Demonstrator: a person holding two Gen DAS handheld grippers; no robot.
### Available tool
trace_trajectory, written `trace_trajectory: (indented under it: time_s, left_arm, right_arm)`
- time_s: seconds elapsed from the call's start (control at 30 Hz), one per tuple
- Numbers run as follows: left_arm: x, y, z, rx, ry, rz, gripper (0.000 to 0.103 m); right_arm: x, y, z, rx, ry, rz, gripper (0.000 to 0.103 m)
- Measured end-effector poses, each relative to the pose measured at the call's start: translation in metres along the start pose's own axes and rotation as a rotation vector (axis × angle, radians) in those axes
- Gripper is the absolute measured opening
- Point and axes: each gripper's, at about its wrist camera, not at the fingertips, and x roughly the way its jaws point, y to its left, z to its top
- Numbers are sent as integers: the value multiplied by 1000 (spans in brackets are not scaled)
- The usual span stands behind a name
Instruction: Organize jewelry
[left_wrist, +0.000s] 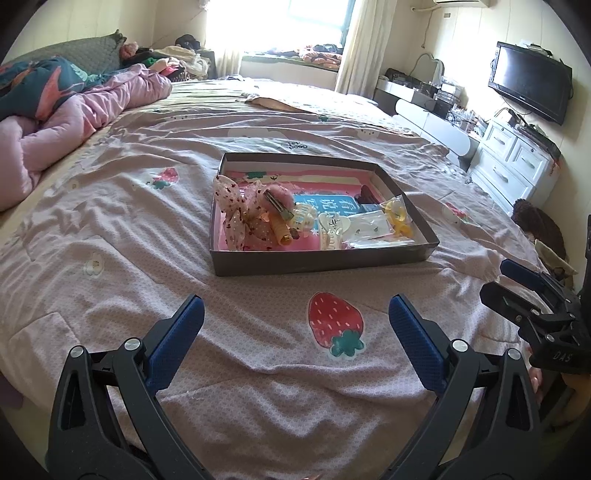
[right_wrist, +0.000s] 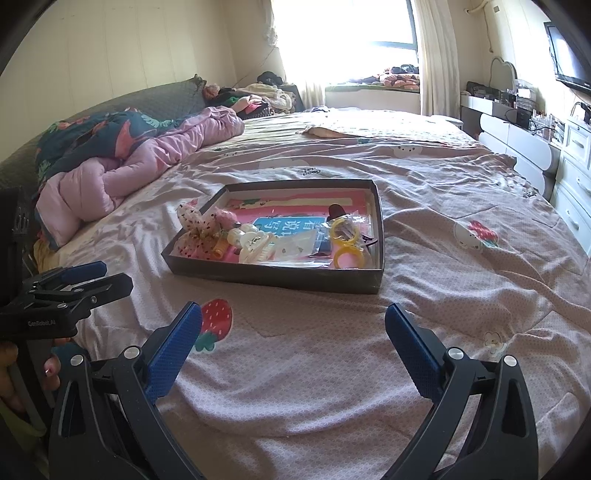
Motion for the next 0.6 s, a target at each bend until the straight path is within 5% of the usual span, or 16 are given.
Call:
trace_trajectory:
  time_s: [0.6]
  left_arm:
    - [-7, 0, 1, -3, -3, 20, 92]
  right_arm:
    - [0, 0, 0, 1, 1, -1, 96]
